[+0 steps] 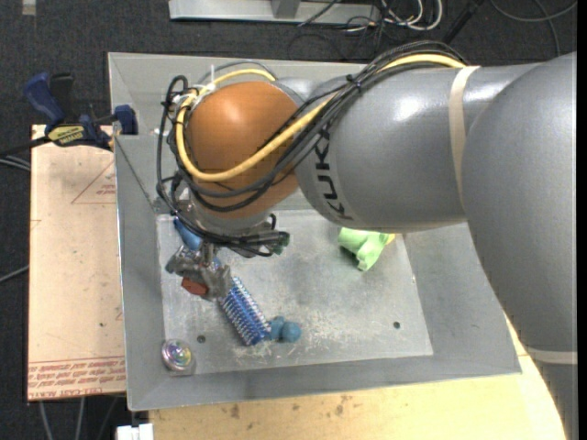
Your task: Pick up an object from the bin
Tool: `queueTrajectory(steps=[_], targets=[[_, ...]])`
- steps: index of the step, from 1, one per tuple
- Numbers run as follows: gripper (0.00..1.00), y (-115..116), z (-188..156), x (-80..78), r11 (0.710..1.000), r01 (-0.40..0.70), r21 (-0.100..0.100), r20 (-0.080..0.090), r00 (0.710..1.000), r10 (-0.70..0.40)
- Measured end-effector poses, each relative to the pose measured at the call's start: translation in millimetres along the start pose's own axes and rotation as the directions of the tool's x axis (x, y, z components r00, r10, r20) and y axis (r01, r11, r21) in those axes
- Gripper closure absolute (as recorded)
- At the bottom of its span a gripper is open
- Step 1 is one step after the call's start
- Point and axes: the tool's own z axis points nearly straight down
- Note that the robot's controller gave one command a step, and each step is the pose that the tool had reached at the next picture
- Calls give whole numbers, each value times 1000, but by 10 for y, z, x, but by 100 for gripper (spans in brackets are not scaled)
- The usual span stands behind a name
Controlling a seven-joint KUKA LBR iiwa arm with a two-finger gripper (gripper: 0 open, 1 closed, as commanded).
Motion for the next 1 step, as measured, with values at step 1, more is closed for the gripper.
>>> queueTrajectory(steps=[1], targets=[[100,-1,-251,-13,1000,-3,2,2,1000,3]])
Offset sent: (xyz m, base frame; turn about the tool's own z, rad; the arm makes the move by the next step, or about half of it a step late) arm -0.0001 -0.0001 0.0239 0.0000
